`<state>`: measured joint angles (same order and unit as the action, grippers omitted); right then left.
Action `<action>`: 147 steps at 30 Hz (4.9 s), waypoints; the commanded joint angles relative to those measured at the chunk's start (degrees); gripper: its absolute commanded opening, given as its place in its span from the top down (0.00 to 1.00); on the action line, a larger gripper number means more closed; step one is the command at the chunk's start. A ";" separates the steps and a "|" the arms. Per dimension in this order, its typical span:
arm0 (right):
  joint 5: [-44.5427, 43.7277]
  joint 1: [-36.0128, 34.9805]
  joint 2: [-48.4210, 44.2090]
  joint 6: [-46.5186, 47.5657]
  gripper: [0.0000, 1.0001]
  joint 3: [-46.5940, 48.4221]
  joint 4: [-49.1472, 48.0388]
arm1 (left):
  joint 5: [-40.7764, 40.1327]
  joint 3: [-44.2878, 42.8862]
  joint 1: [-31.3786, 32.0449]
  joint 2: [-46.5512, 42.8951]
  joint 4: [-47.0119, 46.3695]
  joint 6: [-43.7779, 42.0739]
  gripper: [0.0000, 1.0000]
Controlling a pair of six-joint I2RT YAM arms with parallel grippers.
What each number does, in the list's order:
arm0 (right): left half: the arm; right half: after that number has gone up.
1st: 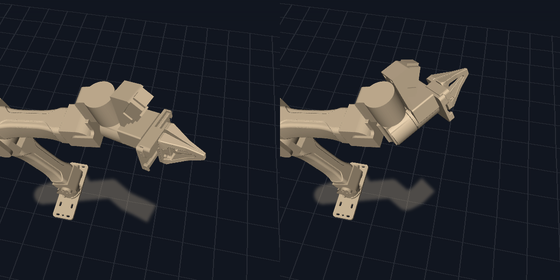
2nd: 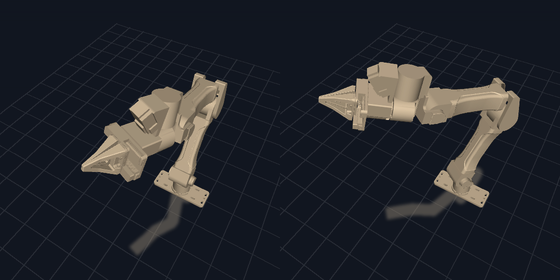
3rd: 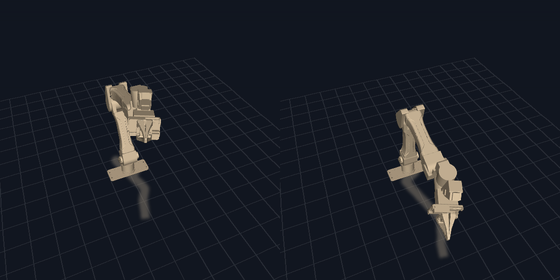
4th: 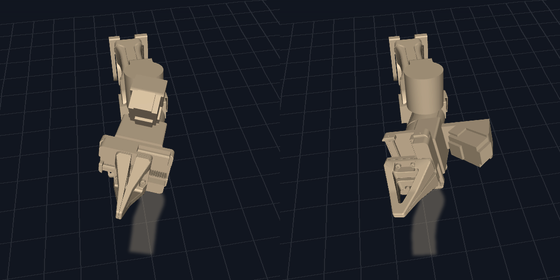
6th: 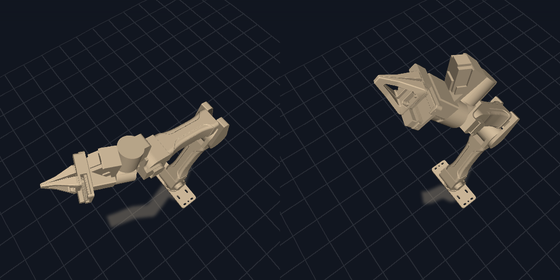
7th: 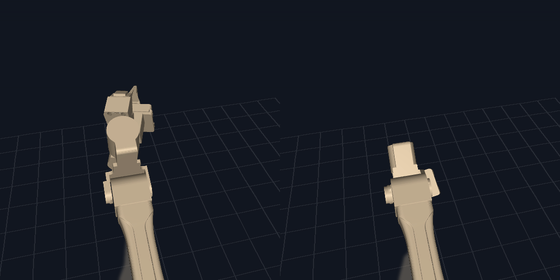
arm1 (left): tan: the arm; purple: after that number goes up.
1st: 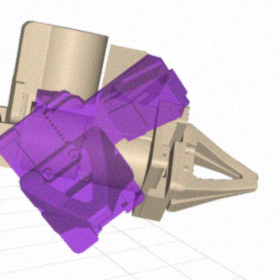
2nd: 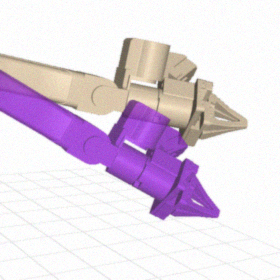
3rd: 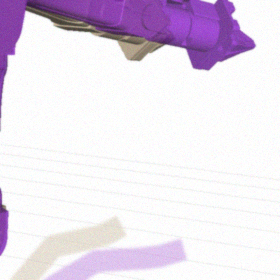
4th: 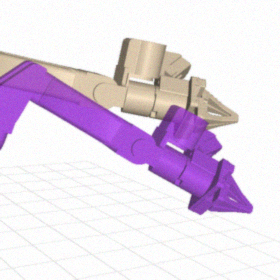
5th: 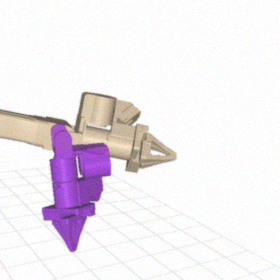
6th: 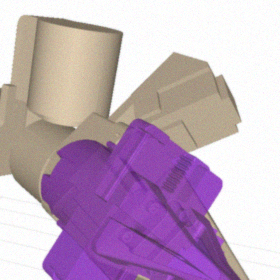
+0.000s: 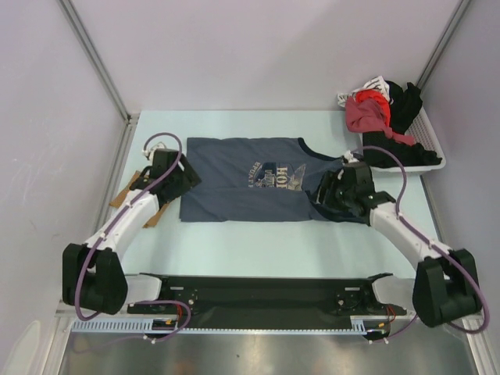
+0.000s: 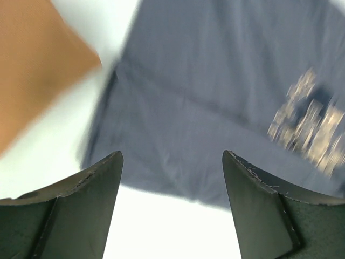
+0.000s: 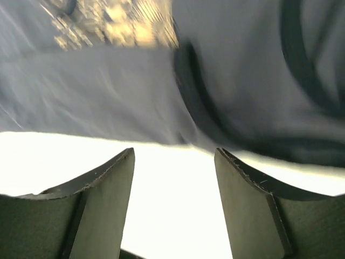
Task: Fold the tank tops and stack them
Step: Fold the tank top
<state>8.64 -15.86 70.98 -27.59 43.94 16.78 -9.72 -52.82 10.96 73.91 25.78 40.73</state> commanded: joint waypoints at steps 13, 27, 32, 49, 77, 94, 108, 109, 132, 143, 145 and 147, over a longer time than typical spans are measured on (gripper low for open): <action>-8.54 -1.45 -21.50 -28.38 0.25 -23.11 -5.96 | 6.12 23.98 2.84 -19.59 -5.47 1.54 0.00; -23.75 -5.32 -2.08 -43.42 0.37 -14.77 -7.45 | 1.99 28.47 2.14 -11.60 -9.69 18.94 0.16; -28.41 -5.15 0.47 -44.48 0.38 -12.92 -7.90 | 1.89 28.56 0.99 -7.82 -12.24 20.35 0.19; -33.52 -0.84 7.86 -38.51 0.95 -8.26 -6.23 | -5.14 26.62 -2.87 -6.76 -12.95 15.17 1.00; -34.12 -5.06 -23.25 -39.64 0.35 -15.31 27.43 | -4.34 33.05 -2.26 -39.36 9.63 15.61 0.29; -18.60 -3.66 0.01 7.90 0.40 11.84 3.36 | 9.62 7.22 -3.57 -14.43 -7.66 -8.56 0.00; -9.26 1.44 38.95 11.95 0.45 43.92 3.62 | 1.99 -23.44 -3.58 24.68 -8.65 -13.39 0.11; -9.17 1.70 40.28 11.86 0.45 45.43 3.62 | 1.81 -25.12 -3.58 28.36 -8.29 -13.92 0.12; -4.42 1.97 55.59 11.33 0.46 55.30 6.34 | 2.24 -47.46 -4.63 50.80 0.32 -17.70 0.19; -7.06 1.71 58.65 11.69 0.75 59.23 6.60 | 1.63 -49.75 -4.63 52.66 1.90 -18.58 0.22; -7.15 2.23 59.62 11.69 0.76 60.29 7.13 | 1.37 -49.75 -4.72 52.65 2.08 -18.93 0.22; -7.24 2.76 59.71 11.77 0.76 61.08 7.48 | 1.37 -49.84 -4.72 52.74 2.17 -19.11 0.22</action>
<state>2.81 -13.85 129.99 -16.64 101.73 24.14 -7.35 -100.95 6.72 127.20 27.81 23.33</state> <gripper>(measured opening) 0.237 0.785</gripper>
